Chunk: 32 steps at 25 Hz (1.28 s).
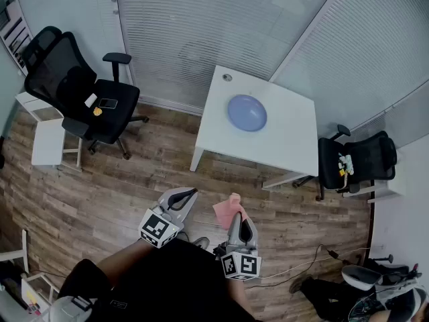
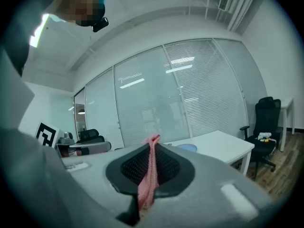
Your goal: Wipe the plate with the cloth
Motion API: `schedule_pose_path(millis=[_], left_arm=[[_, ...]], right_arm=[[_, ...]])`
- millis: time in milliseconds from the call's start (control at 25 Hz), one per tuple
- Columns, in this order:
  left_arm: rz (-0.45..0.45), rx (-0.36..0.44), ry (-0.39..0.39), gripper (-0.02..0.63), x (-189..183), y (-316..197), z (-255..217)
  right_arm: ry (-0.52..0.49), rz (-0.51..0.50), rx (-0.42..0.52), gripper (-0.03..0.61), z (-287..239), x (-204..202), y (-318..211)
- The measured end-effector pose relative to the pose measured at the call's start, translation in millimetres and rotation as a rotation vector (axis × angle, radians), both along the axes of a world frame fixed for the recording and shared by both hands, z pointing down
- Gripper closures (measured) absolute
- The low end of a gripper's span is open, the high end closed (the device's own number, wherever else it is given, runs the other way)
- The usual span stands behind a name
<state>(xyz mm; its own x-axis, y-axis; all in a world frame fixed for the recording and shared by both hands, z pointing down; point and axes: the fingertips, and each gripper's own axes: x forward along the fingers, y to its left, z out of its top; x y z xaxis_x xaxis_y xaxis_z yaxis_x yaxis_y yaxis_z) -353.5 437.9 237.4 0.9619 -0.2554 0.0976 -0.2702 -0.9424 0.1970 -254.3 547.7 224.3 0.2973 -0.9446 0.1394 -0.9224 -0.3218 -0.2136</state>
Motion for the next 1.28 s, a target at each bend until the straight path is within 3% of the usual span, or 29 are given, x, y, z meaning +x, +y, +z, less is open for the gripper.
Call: schedule_pose_path(millis=[440,880,1280], left_arm=[[-0.016,0.029,0.02,0.612,-11,-3,-5],[-0.016,0.035,-0.014,0.612,-56,-34,0],[0.045,0.008,-0.012,0.612,-87,-63,14]], right_arm=[[0.025,-0.02,-0.013,0.569,-3,-8,-8],[-0.001,0.046,0.021,0.566,-8,-39,-36],[0.014,0.126,0.014,0.566,-7,-79,-64]])
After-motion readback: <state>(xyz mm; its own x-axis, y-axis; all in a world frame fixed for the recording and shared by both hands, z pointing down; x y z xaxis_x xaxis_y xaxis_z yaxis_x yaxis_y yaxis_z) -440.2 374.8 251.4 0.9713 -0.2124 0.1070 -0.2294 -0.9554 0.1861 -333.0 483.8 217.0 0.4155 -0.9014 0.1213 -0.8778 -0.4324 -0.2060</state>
